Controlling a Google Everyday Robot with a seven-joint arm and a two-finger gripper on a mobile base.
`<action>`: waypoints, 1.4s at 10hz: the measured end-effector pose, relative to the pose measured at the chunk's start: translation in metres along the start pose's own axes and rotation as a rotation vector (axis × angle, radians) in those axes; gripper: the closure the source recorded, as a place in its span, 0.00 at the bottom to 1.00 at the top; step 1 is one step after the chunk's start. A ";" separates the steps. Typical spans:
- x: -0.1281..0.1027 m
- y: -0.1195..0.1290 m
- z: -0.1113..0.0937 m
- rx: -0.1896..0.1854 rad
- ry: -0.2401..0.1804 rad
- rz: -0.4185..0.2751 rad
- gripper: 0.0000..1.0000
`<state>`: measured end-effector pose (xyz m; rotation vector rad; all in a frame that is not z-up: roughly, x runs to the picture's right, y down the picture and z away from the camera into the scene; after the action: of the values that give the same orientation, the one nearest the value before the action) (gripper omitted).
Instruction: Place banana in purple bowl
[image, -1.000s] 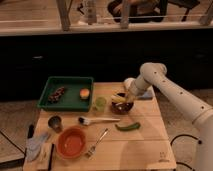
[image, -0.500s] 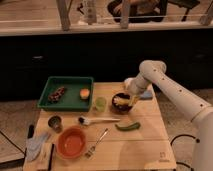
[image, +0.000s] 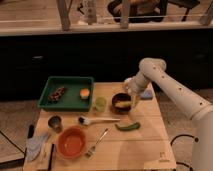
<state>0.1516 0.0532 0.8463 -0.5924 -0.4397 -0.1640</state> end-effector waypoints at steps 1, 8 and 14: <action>0.000 0.000 0.000 -0.008 -0.012 -0.015 0.20; -0.002 -0.001 -0.003 -0.033 -0.052 -0.067 0.20; -0.003 -0.001 -0.003 -0.037 -0.058 -0.075 0.20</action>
<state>0.1502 0.0512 0.8434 -0.6186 -0.5161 -0.2276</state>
